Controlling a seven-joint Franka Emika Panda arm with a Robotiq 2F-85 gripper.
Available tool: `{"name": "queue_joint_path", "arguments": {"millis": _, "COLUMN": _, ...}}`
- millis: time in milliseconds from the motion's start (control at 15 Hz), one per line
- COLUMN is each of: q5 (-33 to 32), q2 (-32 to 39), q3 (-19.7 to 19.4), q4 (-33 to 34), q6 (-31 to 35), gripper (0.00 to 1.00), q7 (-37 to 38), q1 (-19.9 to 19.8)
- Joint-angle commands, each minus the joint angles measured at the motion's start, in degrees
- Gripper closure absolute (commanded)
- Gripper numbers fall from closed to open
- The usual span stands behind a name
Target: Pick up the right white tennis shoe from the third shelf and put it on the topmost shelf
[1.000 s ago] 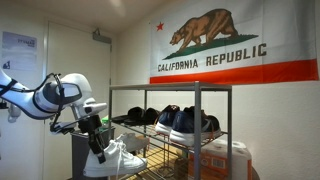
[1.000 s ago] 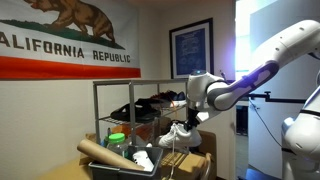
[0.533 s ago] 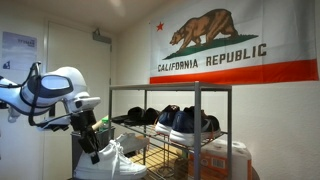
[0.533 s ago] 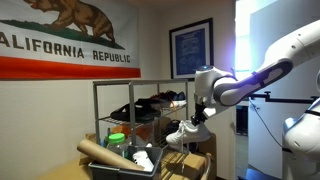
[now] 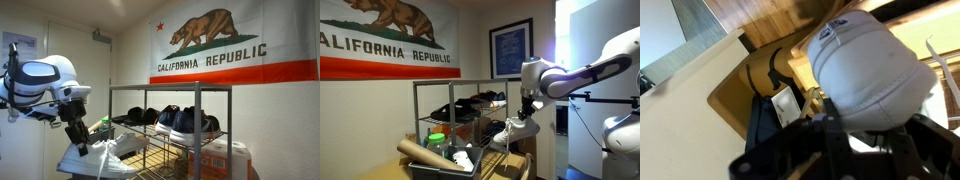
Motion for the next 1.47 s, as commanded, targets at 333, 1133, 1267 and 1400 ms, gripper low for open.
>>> {"name": "queue_joint_path", "arguments": {"millis": 333, "q5": 2.6, "q2": -10.1, "q3": 0.9, "q4": 1.8, "q6": -5.7, "gripper": 0.98, "q7": -5.1, "q1": -0.4}}
{"name": "queue_joint_path", "arguments": {"millis": 1133, "q5": 3.1, "q2": -10.8, "q3": 3.3, "q4": 13.5, "q6": -9.3, "gripper": 0.98, "q7": -10.0, "q1": -0.9}}
{"name": "queue_joint_path", "arguments": {"millis": 1267, "q5": 2.8, "q2": -9.9, "q3": 3.8, "q4": 16.3, "q6": -9.3, "gripper": 0.98, "q7": -10.5, "q1": -1.3}}
{"name": "queue_joint_path", "arguments": {"millis": 1400, "q5": 2.6, "q2": -9.1, "q3": 4.4, "q4": 19.0, "q6": -9.6, "gripper": 0.98, "q7": -11.0, "q1": -1.6}}
